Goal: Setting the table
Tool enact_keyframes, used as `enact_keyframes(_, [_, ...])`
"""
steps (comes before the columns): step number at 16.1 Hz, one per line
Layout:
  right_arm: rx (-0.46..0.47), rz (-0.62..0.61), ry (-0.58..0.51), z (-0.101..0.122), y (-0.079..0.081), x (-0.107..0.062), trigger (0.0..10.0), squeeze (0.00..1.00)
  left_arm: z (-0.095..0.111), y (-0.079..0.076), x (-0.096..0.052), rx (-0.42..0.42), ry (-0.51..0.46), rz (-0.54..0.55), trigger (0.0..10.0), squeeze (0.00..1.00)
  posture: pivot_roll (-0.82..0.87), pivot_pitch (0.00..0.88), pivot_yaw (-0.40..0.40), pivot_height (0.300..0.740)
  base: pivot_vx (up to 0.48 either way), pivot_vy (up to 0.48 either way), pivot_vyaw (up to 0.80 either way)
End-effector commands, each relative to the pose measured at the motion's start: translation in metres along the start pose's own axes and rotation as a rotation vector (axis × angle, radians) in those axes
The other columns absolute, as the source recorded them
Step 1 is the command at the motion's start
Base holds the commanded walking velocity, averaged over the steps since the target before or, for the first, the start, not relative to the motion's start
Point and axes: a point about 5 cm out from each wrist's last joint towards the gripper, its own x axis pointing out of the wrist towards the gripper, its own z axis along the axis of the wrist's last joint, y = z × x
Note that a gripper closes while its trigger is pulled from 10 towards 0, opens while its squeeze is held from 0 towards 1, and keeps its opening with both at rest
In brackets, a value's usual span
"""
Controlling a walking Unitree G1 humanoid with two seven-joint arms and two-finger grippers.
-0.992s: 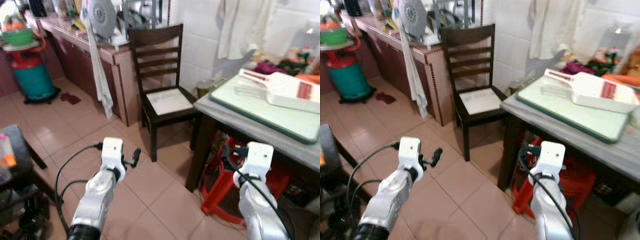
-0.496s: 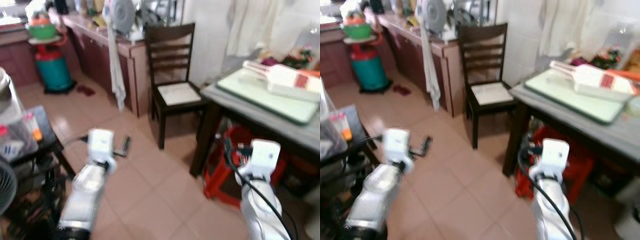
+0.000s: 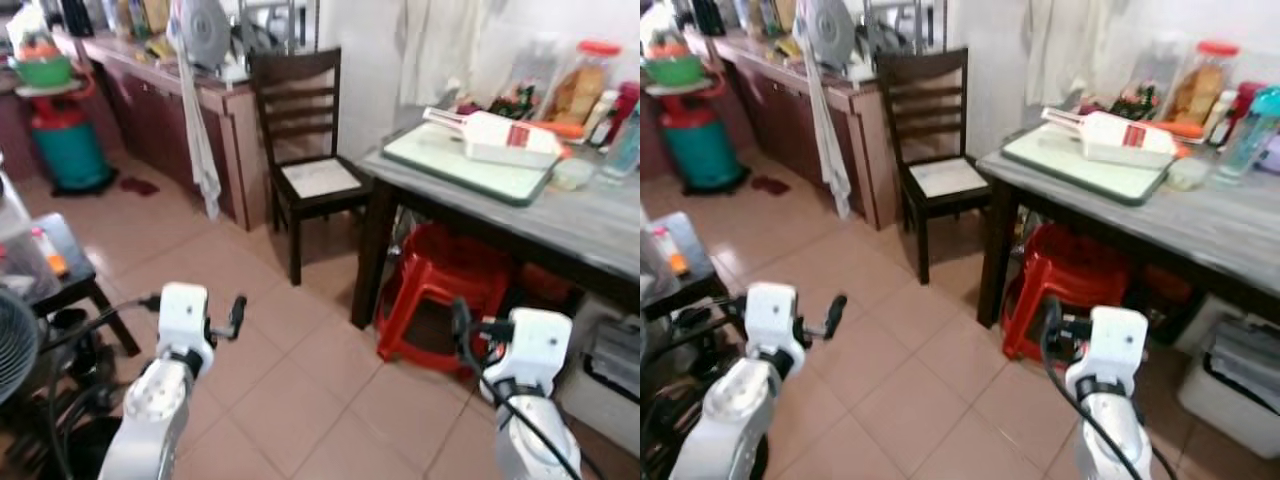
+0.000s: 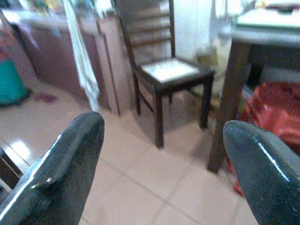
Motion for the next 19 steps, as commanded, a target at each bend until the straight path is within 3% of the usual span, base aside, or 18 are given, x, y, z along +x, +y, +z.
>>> enact_keyframes(1, [-0.003,-0.003,0.026,-0.002,-0.001,0.002,10.0,0.0,0.002,-0.003,0.002,0.007,-0.001,-0.027,10.0,0.0,-0.03,0.0,0.0,0.74,0.0,0.0,-0.41])
enact_keyframes(12, [-0.014,0.012,0.019,0.002,0.001,0.009,10.0,0.0,0.004,-0.013,0.005,-0.034,0.002,-0.071,10.0,0.0,-0.04,0.0,-0.011,0.74,0.0,0.0,-0.8])
enact_keyframes(17, [-0.007,0.019,0.011,0.003,0.002,0.009,10.0,0.0,0.003,-0.015,0.005,-0.037,0.01,-0.079,10.0,0.0,-0.04,0.0,-0.01,0.74,0.0,0.0,0.0])
enact_keyframes(19, [-0.001,0.012,0.024,0.002,0.002,0.008,10.0,0.0,0.002,-0.015,0.005,-0.036,0.012,-0.081,10.0,0.0,-0.04,0.0,-0.006,0.74,0.0,0.0,-0.72])
